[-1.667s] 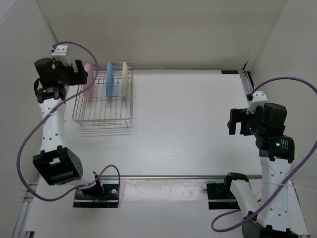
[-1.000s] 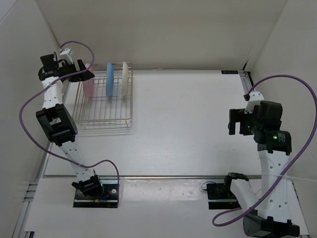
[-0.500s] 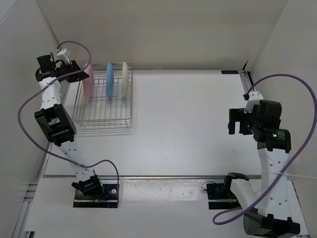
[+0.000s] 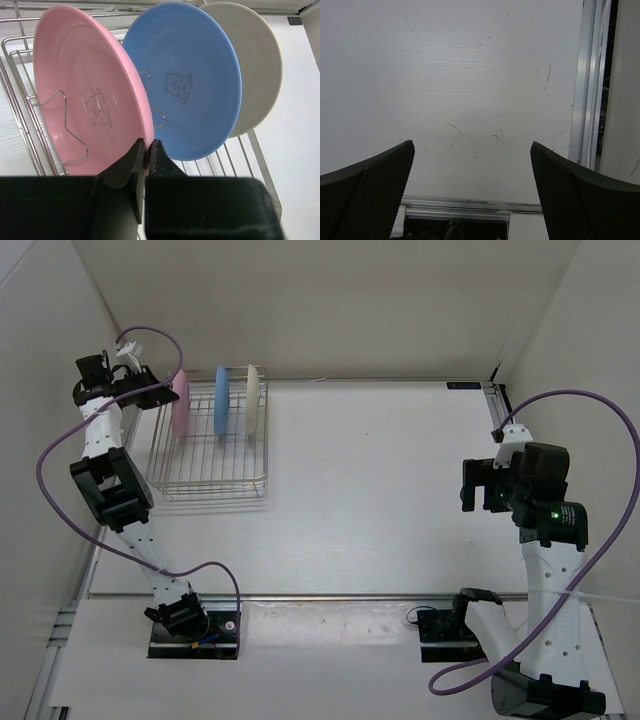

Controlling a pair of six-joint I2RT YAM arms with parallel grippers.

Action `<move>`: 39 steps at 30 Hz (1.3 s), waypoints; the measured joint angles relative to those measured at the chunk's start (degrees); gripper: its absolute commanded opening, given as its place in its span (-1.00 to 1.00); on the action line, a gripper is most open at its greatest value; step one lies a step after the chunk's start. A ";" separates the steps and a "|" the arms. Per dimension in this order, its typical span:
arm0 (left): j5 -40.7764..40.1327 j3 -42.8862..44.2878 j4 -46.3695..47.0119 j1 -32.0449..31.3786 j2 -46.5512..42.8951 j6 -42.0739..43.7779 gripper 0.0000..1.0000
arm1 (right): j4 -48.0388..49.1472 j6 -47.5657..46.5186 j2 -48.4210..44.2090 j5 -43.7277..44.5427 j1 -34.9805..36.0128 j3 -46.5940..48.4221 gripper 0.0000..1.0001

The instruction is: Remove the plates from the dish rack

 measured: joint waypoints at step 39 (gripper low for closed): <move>-12.83 -16.98 -31.71 -44.11 -53.42 29.86 -0.79 | -1.07 1.25 12.37 -10.51 0.00 21.81 0.98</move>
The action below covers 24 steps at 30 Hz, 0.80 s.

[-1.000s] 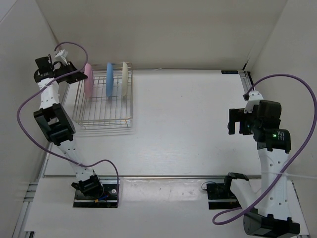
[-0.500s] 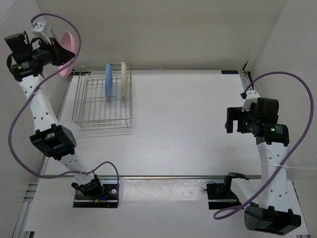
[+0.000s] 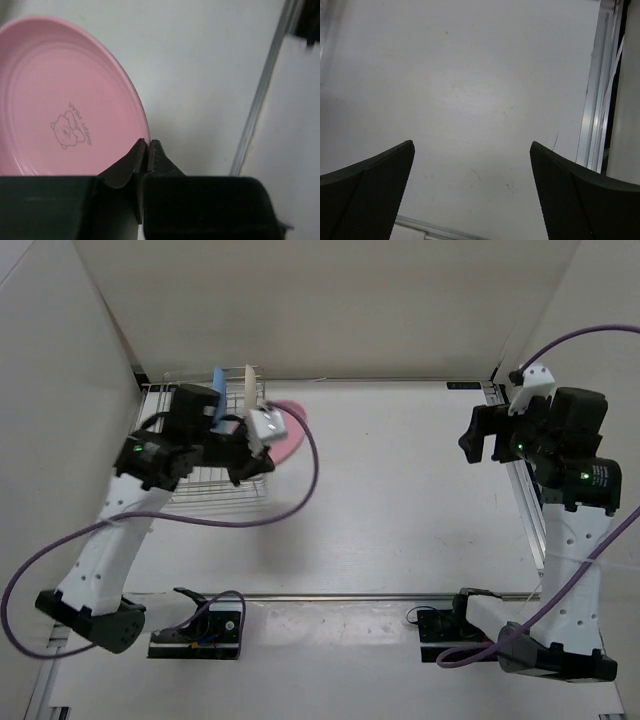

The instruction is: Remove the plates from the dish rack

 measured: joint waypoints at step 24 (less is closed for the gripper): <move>-60.02 4.66 -2.97 -56.35 20.06 16.92 -0.79 | -5.53 -2.34 13.51 -19.89 7.13 18.60 0.92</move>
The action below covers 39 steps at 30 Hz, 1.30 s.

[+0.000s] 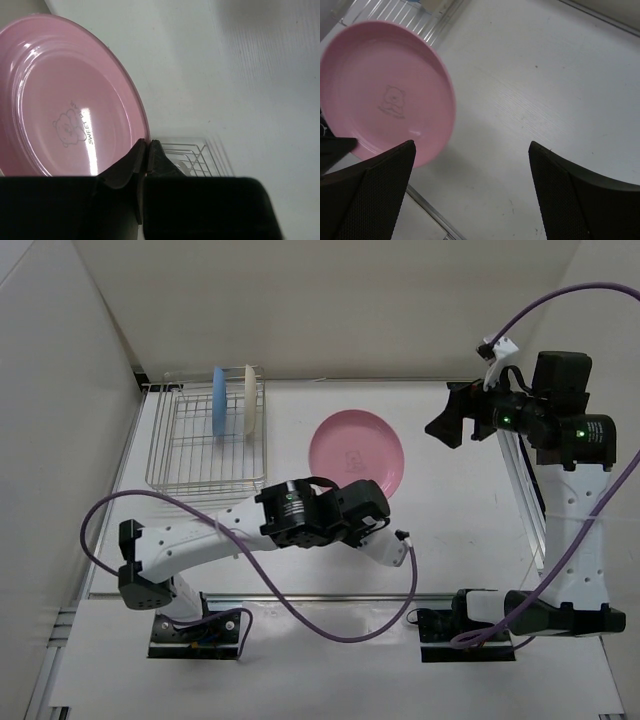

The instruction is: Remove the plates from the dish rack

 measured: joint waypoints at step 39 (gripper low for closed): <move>-2.71 1.60 16.50 -1.44 8.41 1.46 0.98 | 10.47 0.66 1.40 10.12 5.35 -19.32 -1.00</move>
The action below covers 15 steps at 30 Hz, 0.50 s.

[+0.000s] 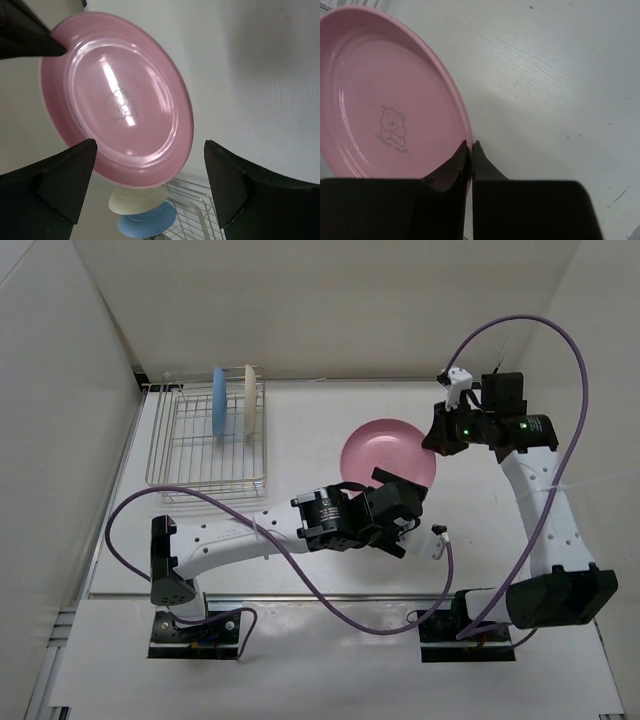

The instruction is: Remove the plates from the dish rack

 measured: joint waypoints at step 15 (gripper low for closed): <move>-5.07 9.42 -1.92 28.65 -8.31 -10.14 0.98 | 19.82 11.67 34.82 13.29 0.85 7.43 -1.00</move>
